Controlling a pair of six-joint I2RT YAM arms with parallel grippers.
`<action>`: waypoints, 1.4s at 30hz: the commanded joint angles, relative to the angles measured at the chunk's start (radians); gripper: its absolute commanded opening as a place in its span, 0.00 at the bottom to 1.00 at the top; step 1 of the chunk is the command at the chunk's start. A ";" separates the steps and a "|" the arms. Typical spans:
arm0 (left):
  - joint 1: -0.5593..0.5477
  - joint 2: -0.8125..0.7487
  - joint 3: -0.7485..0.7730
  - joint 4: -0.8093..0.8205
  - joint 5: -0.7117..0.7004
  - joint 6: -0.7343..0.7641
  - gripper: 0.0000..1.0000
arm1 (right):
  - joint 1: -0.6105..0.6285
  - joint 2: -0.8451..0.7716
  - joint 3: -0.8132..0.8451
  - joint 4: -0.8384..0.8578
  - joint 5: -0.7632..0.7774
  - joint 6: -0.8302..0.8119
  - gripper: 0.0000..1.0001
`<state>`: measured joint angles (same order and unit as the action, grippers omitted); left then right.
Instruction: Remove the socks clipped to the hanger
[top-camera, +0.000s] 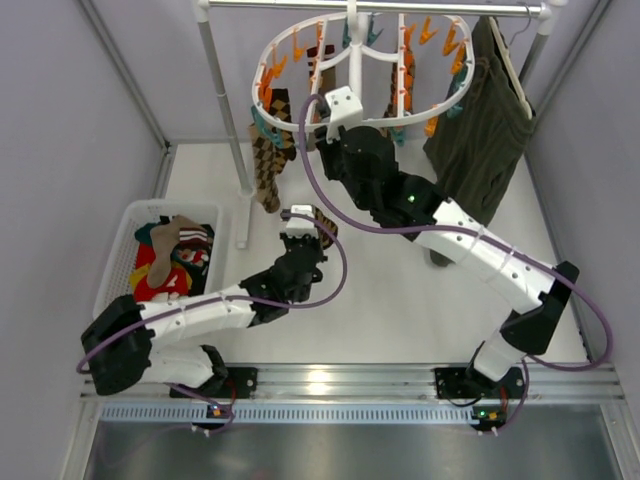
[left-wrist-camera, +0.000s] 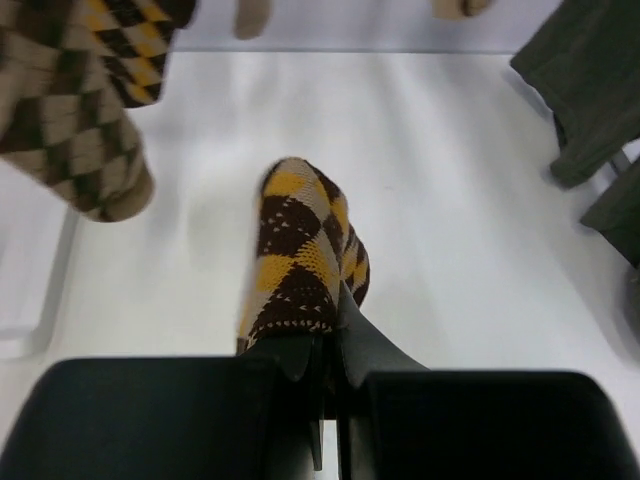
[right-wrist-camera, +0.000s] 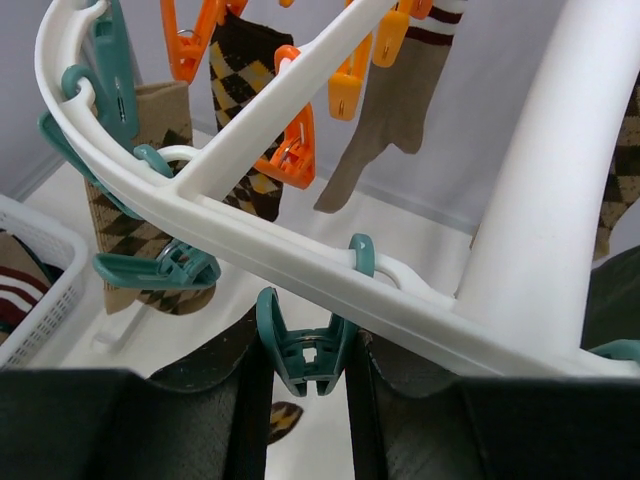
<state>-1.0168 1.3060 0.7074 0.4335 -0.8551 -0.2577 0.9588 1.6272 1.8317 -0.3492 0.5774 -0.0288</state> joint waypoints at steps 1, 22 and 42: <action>0.018 -0.132 -0.013 -0.122 -0.102 -0.116 0.00 | -0.012 -0.072 -0.035 0.070 -0.013 0.012 0.25; 0.622 -0.424 0.423 -1.062 0.048 -0.313 0.00 | -0.011 -0.564 -0.590 0.096 -0.313 0.187 0.99; 1.120 -0.063 0.411 -1.075 0.395 -0.436 0.00 | -0.017 -0.618 -0.557 0.065 -0.317 0.167 0.99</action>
<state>0.0868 1.2442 1.1469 -0.6476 -0.4385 -0.6533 0.9478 1.0039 1.2171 -0.2550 0.2420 0.1257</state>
